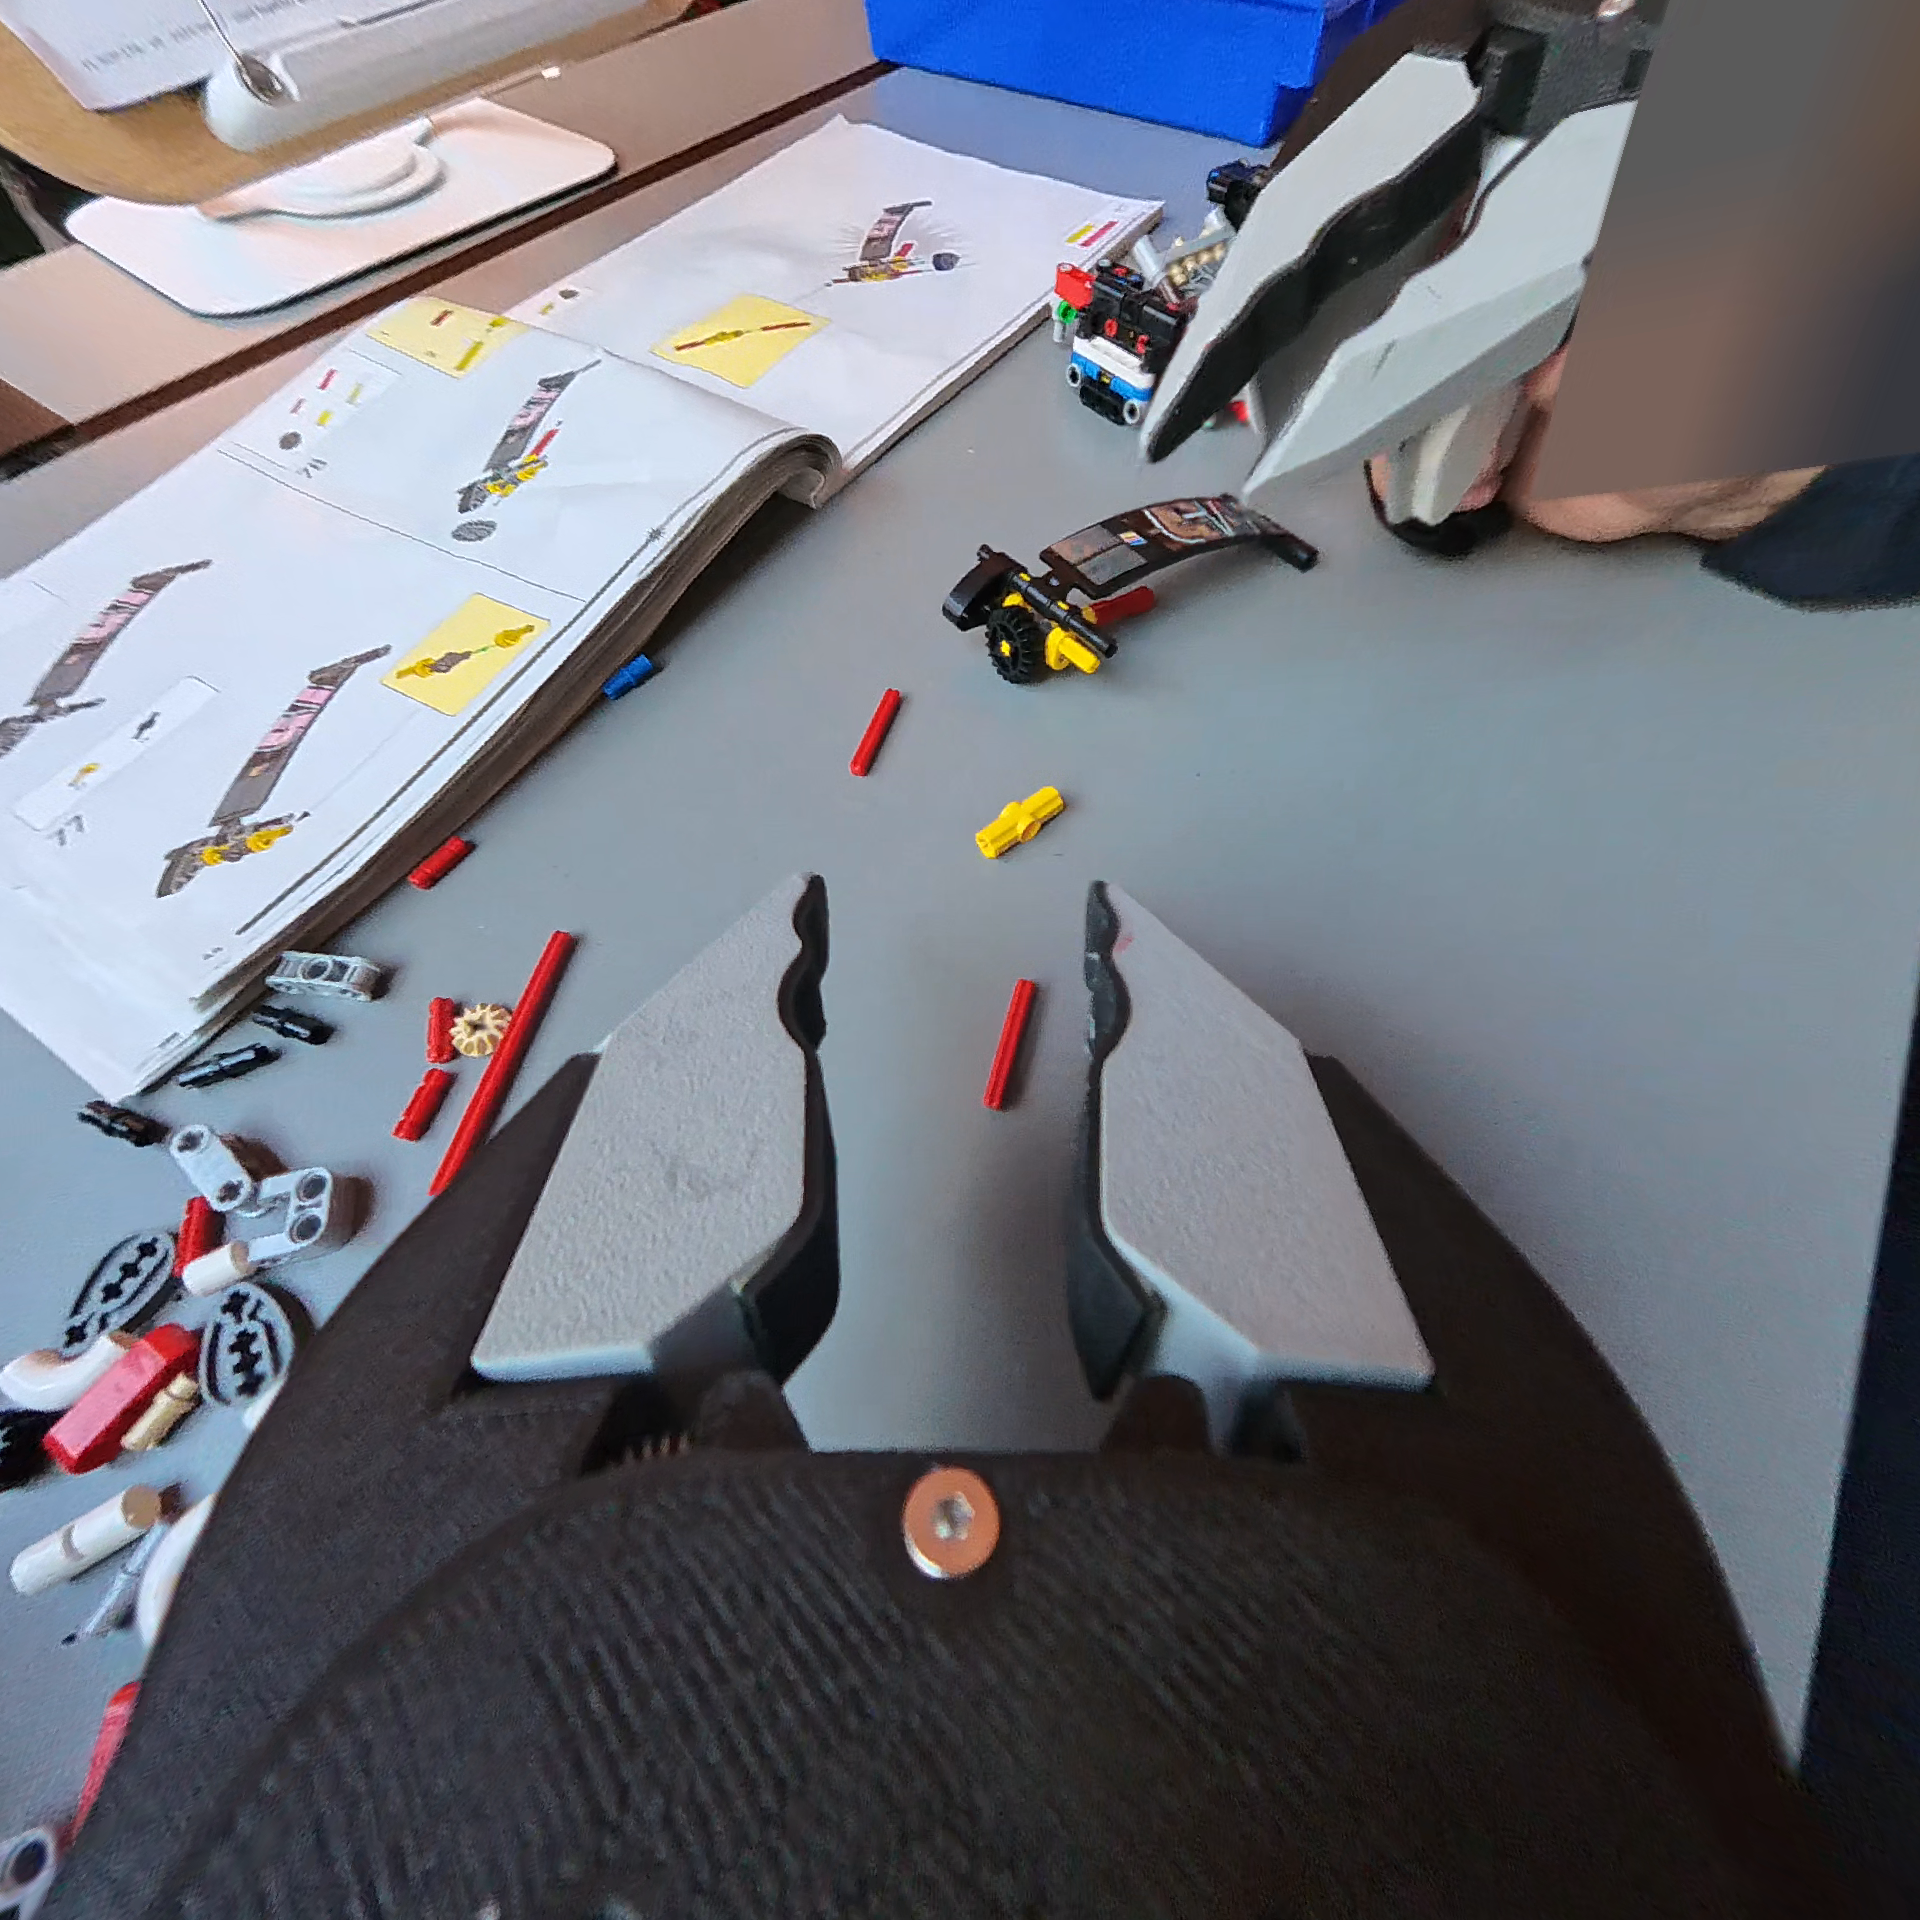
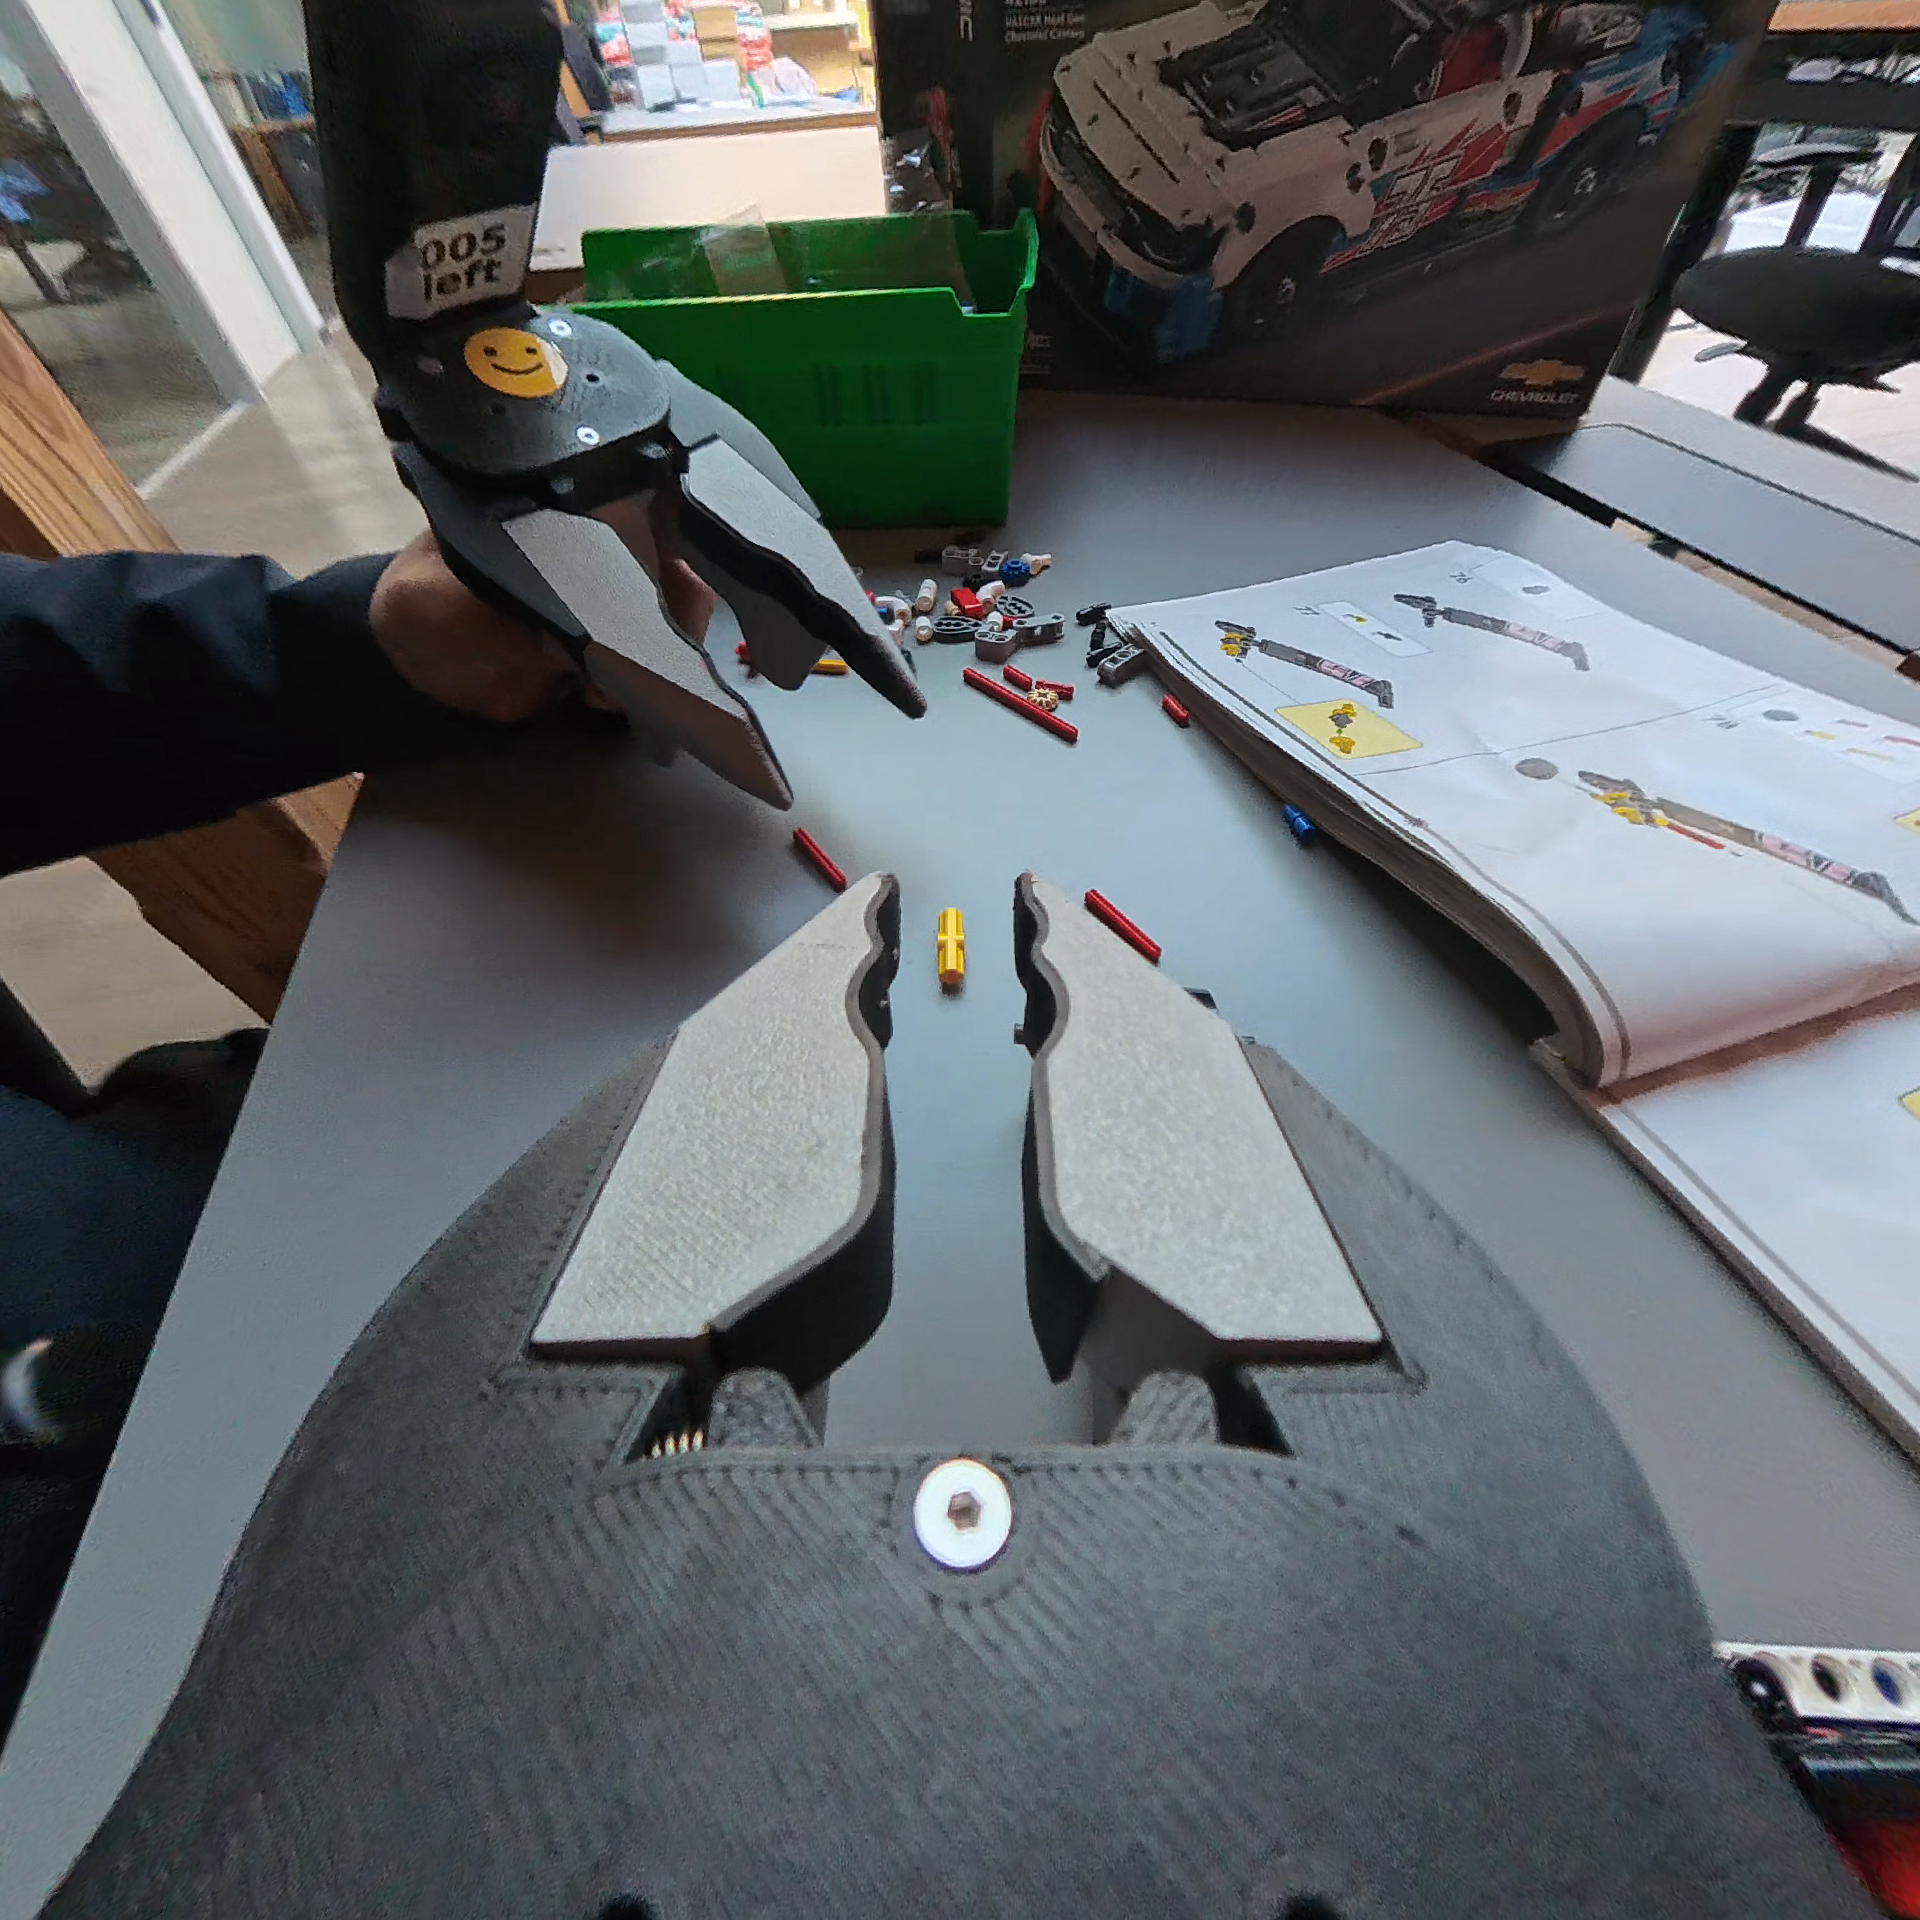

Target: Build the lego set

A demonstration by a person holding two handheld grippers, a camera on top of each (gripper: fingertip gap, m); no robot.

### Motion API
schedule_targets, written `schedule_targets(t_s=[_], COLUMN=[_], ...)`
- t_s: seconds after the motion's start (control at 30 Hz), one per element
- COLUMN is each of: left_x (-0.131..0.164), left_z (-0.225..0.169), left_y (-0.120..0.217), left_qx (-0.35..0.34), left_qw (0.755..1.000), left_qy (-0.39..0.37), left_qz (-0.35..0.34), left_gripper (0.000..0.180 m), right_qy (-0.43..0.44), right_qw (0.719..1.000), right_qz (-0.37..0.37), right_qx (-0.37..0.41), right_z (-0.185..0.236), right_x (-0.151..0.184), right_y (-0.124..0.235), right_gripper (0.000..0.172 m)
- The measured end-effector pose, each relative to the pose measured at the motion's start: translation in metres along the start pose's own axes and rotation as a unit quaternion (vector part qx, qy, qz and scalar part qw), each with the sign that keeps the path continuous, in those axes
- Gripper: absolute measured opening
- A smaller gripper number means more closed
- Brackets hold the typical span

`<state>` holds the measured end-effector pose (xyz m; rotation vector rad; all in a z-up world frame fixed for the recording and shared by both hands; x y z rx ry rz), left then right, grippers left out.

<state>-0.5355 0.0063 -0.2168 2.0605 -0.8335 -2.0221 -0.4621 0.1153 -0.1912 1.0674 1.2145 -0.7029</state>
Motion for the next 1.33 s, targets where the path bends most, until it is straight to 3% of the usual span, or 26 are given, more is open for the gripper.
schedule_targets(t_s=[0.2,0.37,0.57,0.77,0.83,0.97,1.03,1.33], left_x=[0.024,0.037,0.038,0.024,0.018,0.017,0.016,0.019], left_z=[0.003,-0.004,-0.013,-0.026,-0.029,-0.023,-0.022,-0.022], left_y=[0.002,-0.003,-0.003,-0.033,-0.045,-0.041,-0.039,-0.042], left_qx=[0.022,0.028,0.042,0.024,0.009,-0.048,-0.052,-0.049], left_qw=[0.996,0.991,0.99,0.99,0.99,0.99,0.99,0.989], left_qy=[0.039,0.019,0.013,0.052,0.073,0.078,0.081,0.085], left_qz=[0.075,0.132,0.134,0.126,0.118,0.112,0.103,0.114], left_gripper=[0.049,0.039,0.001,0.001,0.009,0.028,0.032,0.038], right_qy=[-0.035,-0.02,-0.002,0.018,0.046,0.142,0.165,0.183], right_qw=[0.999,1.0,0.999,1.0,0.998,0.971,0.962,0.958], right_qz=[-0.003,-0.004,-0.004,0.008,0.019,0.071,0.078,0.1], right_qx=[-0.011,0.015,0.035,0.022,0.028,0.177,0.204,0.197], right_z=[-0.008,-0.012,-0.013,-0.002,0.002,-0.018,-0.017,-0.011], right_x=[0.0,0.001,0.002,0.004,0.007,0.014,0.013,0.02], right_y=[0.002,0.003,0.005,0.002,0.001,0.0,-0.001,-0.007], right_gripper=[0.019,0.017,0.015,0.017,0.018,0.016,0.016,0.016])
Point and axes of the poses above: each gripper's, where its closed fingertips meet, y back along the fingers, x out of its underside, z = x × y across the jaws, the point moved 3 cm from there along y, back along the fingers, and after that the axes turned 12 degrees about x, right-handed, at the moved point
